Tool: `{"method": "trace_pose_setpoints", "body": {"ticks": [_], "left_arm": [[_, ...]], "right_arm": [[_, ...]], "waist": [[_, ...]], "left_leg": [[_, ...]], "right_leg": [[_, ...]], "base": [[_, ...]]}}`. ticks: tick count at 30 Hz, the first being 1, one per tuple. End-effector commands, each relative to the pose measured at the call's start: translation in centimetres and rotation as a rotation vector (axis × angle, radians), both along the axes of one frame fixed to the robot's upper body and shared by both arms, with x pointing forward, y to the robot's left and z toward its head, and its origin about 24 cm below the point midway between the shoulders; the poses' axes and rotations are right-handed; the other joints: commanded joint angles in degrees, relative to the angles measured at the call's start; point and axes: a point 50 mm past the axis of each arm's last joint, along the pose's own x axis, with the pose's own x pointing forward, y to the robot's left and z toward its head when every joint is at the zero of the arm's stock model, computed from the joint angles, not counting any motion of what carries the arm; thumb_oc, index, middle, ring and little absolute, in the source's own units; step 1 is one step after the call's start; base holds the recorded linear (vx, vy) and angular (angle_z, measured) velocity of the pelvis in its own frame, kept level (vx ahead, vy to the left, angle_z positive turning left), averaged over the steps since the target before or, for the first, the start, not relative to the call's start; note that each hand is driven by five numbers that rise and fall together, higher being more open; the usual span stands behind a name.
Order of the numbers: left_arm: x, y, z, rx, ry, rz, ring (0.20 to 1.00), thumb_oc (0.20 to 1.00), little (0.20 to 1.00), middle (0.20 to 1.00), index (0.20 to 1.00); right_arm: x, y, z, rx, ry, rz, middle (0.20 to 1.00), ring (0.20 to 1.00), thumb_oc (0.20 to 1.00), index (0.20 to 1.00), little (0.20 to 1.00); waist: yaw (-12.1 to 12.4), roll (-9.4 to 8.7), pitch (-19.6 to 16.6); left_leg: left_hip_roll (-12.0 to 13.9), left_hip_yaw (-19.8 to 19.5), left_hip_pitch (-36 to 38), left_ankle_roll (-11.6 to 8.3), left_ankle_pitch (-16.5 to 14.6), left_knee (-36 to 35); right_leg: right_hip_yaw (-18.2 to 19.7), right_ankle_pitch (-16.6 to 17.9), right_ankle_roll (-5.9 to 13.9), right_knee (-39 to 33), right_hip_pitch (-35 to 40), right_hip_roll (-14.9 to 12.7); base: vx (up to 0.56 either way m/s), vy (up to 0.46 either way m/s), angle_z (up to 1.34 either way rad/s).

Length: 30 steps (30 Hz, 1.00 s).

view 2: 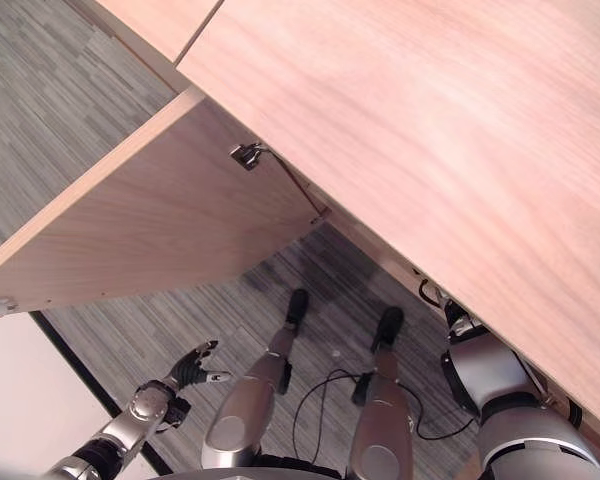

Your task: Put the empty folder in the office cabinet

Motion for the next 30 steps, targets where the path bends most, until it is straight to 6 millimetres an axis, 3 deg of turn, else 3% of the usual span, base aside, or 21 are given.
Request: {"method": "trace_pose_setpoints", "body": {"ticks": [1,4,11,18,25,28,29,30], "left_arm": [[-0.4,1.1,-0.1,0.037,0.028,-0.026,1.000,1.000,1.000,1.000,1.000],[-0.7,1.3,-0.3,0.043,0.044,-0.029,1.000,1.000,1.000,1.000,1.000],[-1.4,1.6,-0.8,0.060,0.076,-0.022,1.000,1.000,1.000,1.000,1.000],[-1.8,1.7,-1.2,0.068,0.104,-0.018,1.000,1.000,1.000,1.000,1.000],[-2.5,1.8,-1.9,0.068,0.144,0.006,1.000,1.000,1.000,1.000,1.000],[-3.2,2.0,-2.4,0.080,0.180,0.016,1.000,1.000,1.000,1.000,1.000],[-3.7,2.1,-2.6,0.085,0.196,0.021,1.000,1.000,1.000,1.000,1.000],[-3.8,2.1,-2.8,0.086,0.205,0.026,1.000,1.000,1.000,1.000,1.000]], "right_arm": [[-0.6,-6.9,11.6,-0.091,-0.299,-0.253,0.200,0.200,0.200,0.200,0.200],[-0.8,-7.4,12.9,-0.111,-0.321,-0.272,0.200,0.200,0.200,0.200,0.200],[-0.7,-7.4,14.0,-0.072,-0.360,-0.285,0.200,0.200,0.200,0.200,0.200],[-0.5,-7.0,13.7,-0.029,-0.363,-0.282,0.200,0.200,0.200,0.200,0.200],[-0.2,-6.2,10.7,0.074,-0.322,-0.259,0.200,0.200,0.200,0.200,0.200],[-0.1,-4.9,7.3,0.154,-0.259,-0.216,0.200,0.200,0.200,0.200,0.200],[-0.2,-4.6,5.8,0.179,-0.232,-0.209,1.000,1.000,1.000,1.000,1.000],[-0.2,-4.0,4.8,0.207,-0.215,-0.190,1.000,1.000,1.000,1.000,1.000]], "waist": [[1.76,-1.45,-1.41],[1.85,-1.47,-2.13],[1.85,-1.70,-3.18],[1.84,-2.06,-4.27],[1.48,-3.32,-6.19],[1.03,-4.60,-7.79],[0.90,-5.07,-8.33],[0.66,-5.39,-8.67]], "left_leg": [[-0.98,3.58,1.26,0.15,-3.09,1.47],[-1.00,3.56,1.40,0.08,-3.07,1.29],[-1.05,3.75,1.80,0.12,-3.39,1.11],[-1.20,3.97,2.69,0.23,-3.83,1.12],[-1.38,4.26,3.73,0.50,-4.33,1.05],[-1.46,4.98,4.94,0.74,-5.17,1.02],[-1.51,5.21,5.46,0.90,-5.49,1.00],[-1.52,5.44,5.80,1.01,-5.67,1.03]], "right_leg": [[4.43,-10.45,3.01,11.71,-0.18,-4.36],[4.49,-10.40,3.06,11.51,-0.03,-4.36],[4.64,-10.24,3.22,11.10,0.31,-4.38],[4.82,-10.20,3.32,10.47,1.52,-4.31],[5.02,-8.62,3.80,7.93,3.47,-4.28],[5.46,-7.43,4.25,5.98,5.28,-4.45],[5.63,-7.15,4.36,5.35,5.95,-4.54],[5.74,-6.96,4.45,5.18,6.35,-4.59]], "base": [[0.02,-0.008,0.04],[0.02,-0.002,0.04],[0.02,0.002,0.07],[0.02,0.002,0.00],[0.04,0.015,0.02],[0.08,0.031,0.02],[0.09,0.037,-0.04],[0.09,0.049,-0.11]]}}
